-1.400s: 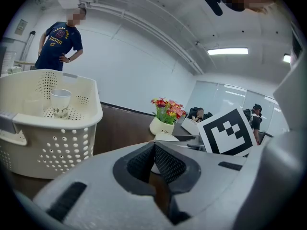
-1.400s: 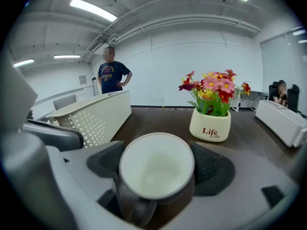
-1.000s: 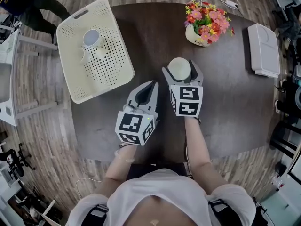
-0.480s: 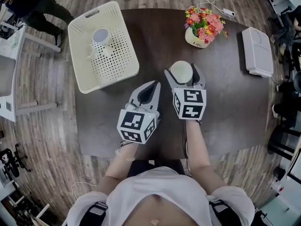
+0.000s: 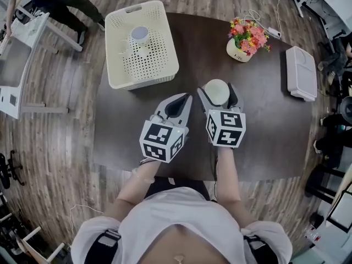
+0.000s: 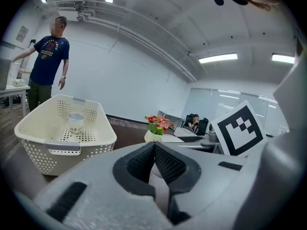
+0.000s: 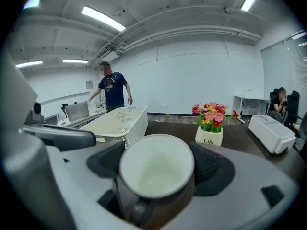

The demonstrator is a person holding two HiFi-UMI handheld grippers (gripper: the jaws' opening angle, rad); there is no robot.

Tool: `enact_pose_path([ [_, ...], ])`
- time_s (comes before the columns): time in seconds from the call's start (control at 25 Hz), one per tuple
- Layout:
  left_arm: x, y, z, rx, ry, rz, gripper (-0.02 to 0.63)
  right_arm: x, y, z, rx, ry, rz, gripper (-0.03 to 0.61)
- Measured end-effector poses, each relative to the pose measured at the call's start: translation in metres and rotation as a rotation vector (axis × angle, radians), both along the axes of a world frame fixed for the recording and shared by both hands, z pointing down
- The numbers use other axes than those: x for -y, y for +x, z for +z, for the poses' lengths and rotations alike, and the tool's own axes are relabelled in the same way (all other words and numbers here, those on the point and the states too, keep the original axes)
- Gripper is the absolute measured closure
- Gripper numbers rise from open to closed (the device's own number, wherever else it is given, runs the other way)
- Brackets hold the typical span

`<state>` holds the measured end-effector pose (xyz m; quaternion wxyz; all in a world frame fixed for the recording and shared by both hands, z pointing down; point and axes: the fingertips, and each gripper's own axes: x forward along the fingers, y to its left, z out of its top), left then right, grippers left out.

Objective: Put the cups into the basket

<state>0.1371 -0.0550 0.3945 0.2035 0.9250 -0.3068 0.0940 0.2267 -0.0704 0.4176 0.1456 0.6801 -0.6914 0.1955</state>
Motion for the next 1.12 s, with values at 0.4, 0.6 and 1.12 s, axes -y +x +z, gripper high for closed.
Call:
enact_pose_path([
  [0.4, -0.006, -0.034, -0.004, -0.011, 0.000, -0.039, 0.603, -0.005, -0.034, -0.002, -0.015, -0.016, -0.046, 0.150],
  [0.6, 0.006, -0.053, -0.010, -0.024, 0.010, -0.074, 0.603, 0.004, -0.044, -0.012, -0.037, -0.007, -0.069, 0.150],
  [1.12, 0.046, -0.106, -0.029, -0.029, 0.039, -0.140, 0.603, 0.055, -0.081, -0.055, -0.067, 0.050, -0.135, 0.150],
])
